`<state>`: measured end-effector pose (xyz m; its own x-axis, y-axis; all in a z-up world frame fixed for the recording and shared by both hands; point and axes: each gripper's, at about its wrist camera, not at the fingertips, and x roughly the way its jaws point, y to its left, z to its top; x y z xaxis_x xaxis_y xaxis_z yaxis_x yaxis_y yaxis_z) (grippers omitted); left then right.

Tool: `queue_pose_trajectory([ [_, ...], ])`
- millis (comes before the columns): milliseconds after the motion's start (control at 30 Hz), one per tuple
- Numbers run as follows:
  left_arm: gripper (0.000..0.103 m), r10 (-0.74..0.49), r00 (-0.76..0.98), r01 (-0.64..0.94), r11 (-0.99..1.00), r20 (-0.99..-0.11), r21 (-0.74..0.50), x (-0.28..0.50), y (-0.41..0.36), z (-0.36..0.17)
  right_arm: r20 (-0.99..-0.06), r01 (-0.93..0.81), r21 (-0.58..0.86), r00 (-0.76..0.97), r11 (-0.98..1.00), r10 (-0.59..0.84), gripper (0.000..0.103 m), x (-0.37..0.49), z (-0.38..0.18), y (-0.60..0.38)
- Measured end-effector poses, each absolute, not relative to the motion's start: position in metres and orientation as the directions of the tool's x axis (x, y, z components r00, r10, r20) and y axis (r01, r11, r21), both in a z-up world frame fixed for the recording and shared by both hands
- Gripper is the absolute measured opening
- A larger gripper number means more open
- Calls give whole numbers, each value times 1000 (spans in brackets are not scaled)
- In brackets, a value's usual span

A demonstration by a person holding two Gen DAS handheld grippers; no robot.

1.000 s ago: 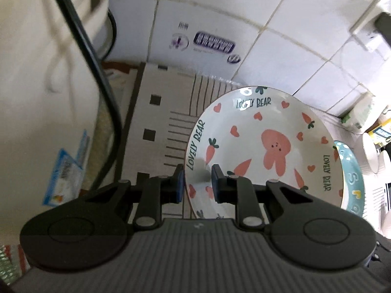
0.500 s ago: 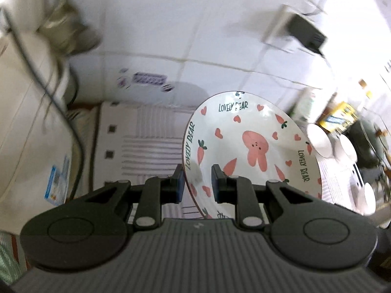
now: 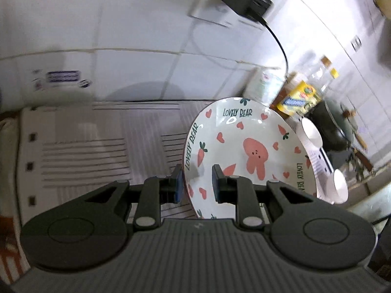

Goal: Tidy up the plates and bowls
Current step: 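Carry the bunny plate onto the blue egg plate stack and lower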

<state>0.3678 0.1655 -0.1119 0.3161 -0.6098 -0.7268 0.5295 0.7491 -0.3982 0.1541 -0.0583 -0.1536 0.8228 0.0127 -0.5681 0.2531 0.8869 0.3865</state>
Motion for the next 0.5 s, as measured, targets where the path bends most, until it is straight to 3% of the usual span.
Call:
queue_pose_trajectory([
  [500, 21, -535, 162, 460, 784, -829, -416, 400, 109, -179, -661, 333, 396, 750, 855, 14, 28, 188, -185, -112],
])
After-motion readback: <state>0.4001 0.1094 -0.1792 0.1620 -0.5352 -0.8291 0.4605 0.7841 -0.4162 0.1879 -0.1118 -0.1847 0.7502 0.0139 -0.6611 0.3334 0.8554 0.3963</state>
